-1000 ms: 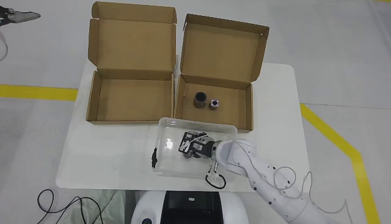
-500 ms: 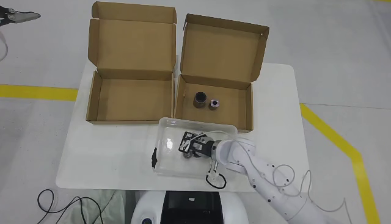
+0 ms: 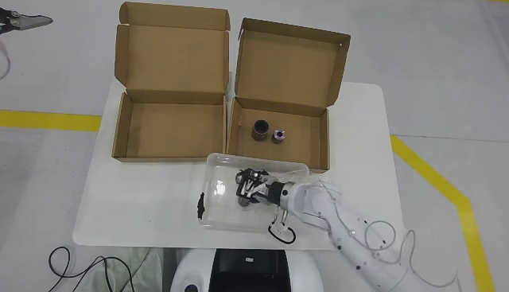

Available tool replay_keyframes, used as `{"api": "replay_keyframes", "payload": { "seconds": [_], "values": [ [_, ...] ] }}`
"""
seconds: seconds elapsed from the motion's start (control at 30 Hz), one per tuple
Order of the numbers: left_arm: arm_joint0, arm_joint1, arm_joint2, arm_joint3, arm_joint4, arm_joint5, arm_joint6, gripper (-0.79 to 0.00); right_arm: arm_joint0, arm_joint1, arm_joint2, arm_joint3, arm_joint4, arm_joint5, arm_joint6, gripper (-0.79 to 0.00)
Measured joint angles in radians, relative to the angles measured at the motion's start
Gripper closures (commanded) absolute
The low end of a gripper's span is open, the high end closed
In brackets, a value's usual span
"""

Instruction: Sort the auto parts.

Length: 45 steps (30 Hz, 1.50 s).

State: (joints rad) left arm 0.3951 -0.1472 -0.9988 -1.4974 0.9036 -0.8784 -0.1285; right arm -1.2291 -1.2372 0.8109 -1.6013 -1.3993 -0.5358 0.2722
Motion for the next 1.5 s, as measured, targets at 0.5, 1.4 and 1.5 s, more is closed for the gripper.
{"api": "replay_keyframes", "payload": {
  "seconds": [0.5, 1.4, 1.5],
  "values": [
    [0.0, 0.0, 0.0, 0.0, 0.0, 0.0, 0.0, -0.785, -0.015, 0.024, 0.094, -0.044, 0.052, -0.182, -0.437, 0.0],
    [0.0, 0.0, 0.0, 0.0, 0.0, 0.0, 0.0, -0.785, 0.267, -0.034, 0.048, -0.183, 0.104, -0.129, -0.574, 0.0],
    [0.0, 0.0, 0.0, 0.0, 0.0, 0.0, 0.0, -0.785, 0.291, -0.042, 0.045, -0.169, 0.116, -0.12, -0.605, 0.0]
  ]
}}
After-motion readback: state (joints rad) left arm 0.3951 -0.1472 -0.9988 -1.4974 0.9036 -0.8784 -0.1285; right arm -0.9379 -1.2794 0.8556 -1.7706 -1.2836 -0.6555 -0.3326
